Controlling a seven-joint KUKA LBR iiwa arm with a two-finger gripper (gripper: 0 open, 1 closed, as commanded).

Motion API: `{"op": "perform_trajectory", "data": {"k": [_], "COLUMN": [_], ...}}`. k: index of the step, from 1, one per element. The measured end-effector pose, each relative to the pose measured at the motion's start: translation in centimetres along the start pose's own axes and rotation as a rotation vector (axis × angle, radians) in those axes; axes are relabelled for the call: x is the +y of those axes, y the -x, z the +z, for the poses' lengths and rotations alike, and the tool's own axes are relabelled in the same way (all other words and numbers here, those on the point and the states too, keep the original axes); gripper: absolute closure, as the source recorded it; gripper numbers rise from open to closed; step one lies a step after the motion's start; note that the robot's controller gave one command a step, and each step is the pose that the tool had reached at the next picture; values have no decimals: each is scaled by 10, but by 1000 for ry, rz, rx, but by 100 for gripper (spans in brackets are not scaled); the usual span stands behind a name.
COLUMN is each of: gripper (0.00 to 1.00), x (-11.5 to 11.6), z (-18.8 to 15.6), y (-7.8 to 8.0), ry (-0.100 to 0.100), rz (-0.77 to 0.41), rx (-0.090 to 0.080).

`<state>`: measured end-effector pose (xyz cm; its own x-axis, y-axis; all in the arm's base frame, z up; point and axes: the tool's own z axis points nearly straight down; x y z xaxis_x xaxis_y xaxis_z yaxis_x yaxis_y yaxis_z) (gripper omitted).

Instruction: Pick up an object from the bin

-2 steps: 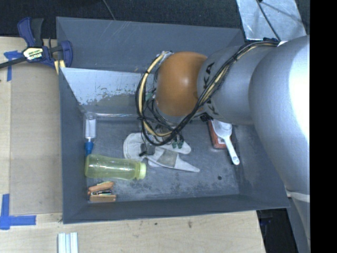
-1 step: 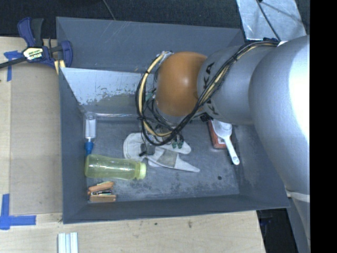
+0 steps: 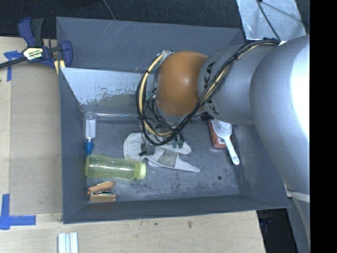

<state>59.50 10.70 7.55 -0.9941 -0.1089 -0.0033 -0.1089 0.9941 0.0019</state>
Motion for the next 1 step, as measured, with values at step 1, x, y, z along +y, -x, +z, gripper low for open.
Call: {"op": "perform_trajectory", "data": {"k": [1], "gripper": [100], "x": [0], "z": [-7], "y": [0], "ry": [0], "rz": [1], "rx": [0]}}
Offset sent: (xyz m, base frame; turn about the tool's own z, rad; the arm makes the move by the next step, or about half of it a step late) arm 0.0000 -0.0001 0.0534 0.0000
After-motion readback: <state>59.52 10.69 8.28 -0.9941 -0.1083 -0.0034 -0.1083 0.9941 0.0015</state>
